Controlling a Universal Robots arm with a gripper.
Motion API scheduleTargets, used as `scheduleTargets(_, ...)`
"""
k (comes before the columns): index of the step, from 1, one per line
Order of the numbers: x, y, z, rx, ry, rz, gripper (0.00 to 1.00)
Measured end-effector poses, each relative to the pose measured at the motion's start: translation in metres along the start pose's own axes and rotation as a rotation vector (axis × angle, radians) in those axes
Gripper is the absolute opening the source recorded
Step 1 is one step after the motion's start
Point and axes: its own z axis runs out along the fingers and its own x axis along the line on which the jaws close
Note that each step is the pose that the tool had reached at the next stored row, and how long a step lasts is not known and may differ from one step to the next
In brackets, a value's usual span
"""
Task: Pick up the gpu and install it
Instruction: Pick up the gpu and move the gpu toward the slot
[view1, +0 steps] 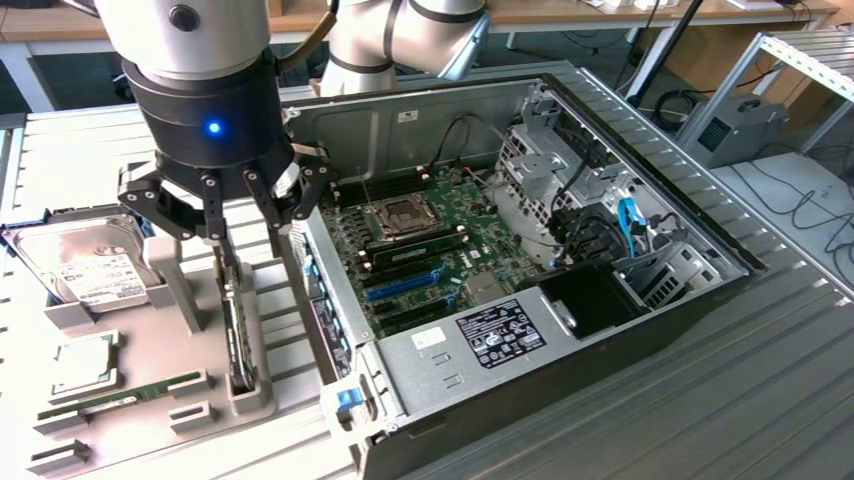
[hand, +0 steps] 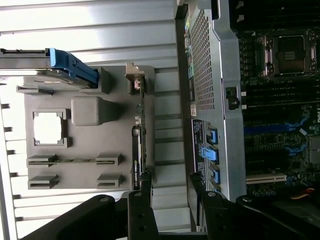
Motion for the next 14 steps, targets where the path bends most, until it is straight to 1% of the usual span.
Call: scheduleTargets(14,0.0001,0.0,0.0028,-0.0001,-0.0001,0.0,0.42)
